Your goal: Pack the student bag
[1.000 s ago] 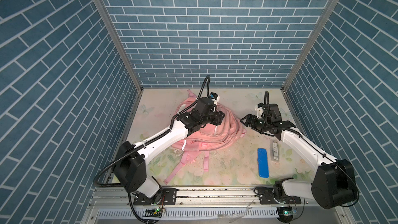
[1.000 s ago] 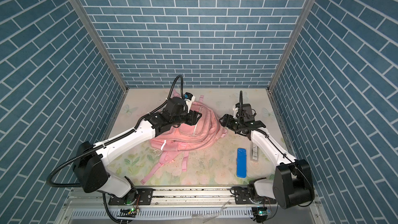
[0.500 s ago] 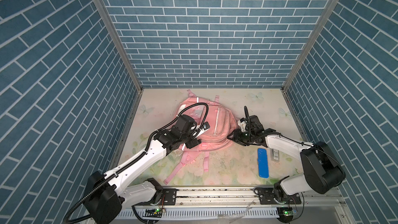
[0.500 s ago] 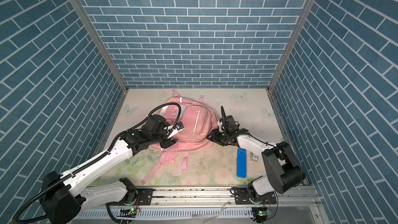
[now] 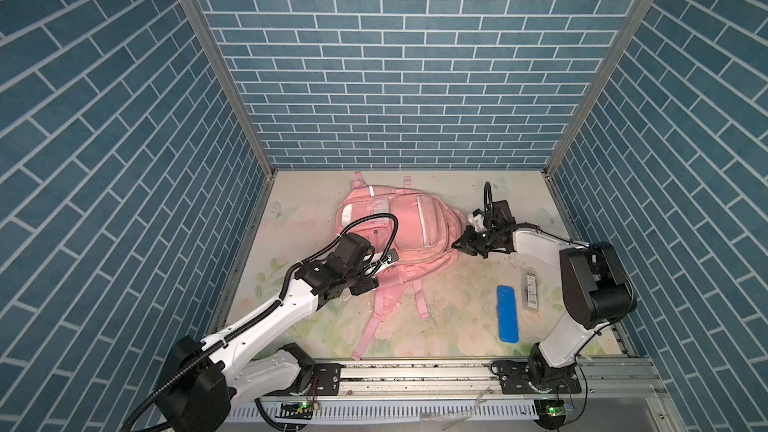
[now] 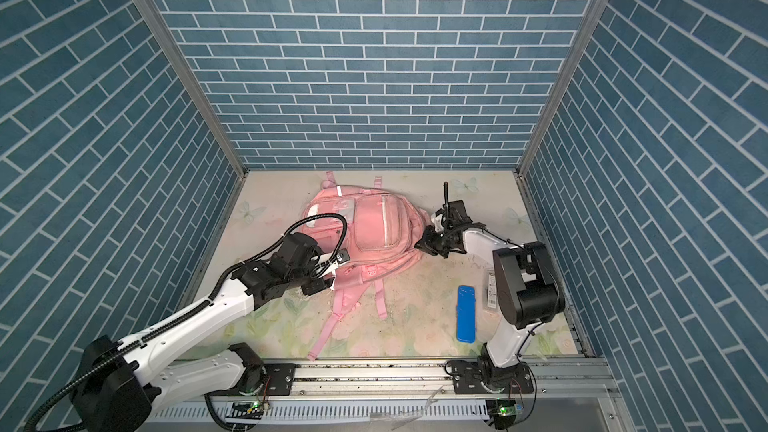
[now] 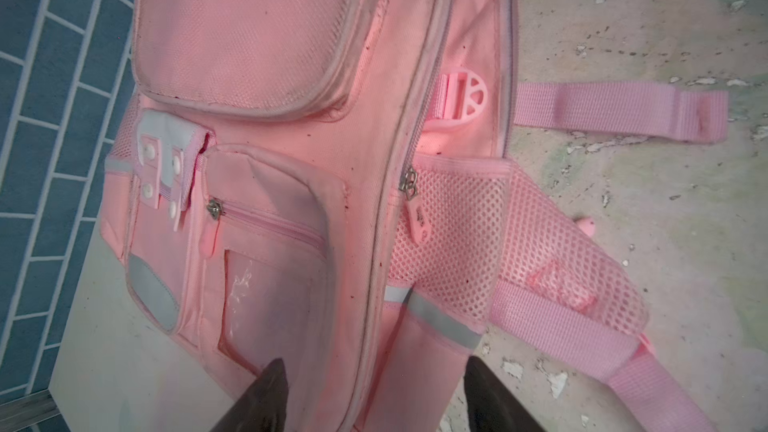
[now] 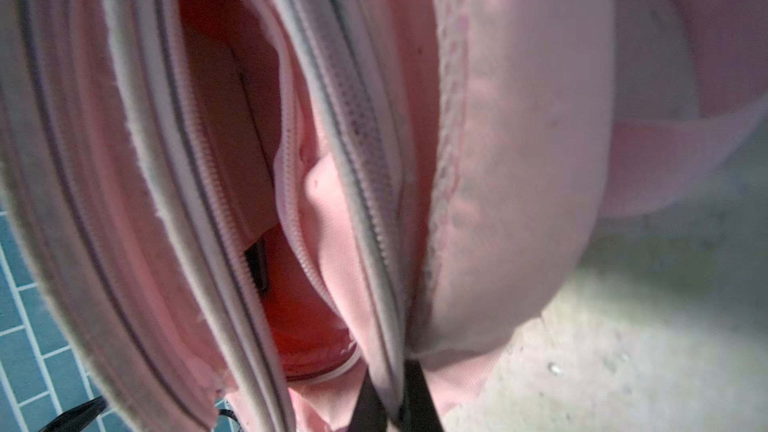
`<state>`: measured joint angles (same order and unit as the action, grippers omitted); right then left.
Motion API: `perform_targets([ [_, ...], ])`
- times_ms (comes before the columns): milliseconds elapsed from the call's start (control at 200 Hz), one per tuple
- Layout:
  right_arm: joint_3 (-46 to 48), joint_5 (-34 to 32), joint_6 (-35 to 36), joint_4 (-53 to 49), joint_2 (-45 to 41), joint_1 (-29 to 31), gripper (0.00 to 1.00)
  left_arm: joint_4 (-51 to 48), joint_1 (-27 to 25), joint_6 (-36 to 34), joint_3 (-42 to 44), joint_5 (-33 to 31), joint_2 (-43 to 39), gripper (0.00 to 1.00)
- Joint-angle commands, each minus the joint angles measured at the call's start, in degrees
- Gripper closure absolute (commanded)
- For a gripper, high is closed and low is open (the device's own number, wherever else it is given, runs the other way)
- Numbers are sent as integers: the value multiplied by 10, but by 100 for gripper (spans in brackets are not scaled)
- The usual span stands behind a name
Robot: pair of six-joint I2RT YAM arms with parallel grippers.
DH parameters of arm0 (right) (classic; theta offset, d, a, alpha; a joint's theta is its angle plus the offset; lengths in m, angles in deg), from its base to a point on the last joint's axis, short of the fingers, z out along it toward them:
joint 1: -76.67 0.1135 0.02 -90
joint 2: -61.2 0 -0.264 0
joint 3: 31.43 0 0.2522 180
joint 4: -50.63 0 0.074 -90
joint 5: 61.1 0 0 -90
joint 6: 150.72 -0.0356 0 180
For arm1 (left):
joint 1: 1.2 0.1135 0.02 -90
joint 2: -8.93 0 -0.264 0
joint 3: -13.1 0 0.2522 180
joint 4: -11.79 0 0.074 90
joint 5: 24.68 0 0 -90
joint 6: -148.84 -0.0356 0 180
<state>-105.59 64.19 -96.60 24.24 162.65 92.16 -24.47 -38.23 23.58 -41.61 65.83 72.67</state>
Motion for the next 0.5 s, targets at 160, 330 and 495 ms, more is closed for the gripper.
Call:
perform_targets([
  [160, -38, -26, 72, -75, -44, -15, 69, 181, 3, 2, 67, -4, 44, 34],
  [330, -1, -65, 69, -67, -125, -15, 54, 255, 2, 10, 85, -45, 80, 34],
  [495, 85, -110, 74, 28, -238, -14, 46, 331, 10, 32, 101, -53, 118, 34],
])
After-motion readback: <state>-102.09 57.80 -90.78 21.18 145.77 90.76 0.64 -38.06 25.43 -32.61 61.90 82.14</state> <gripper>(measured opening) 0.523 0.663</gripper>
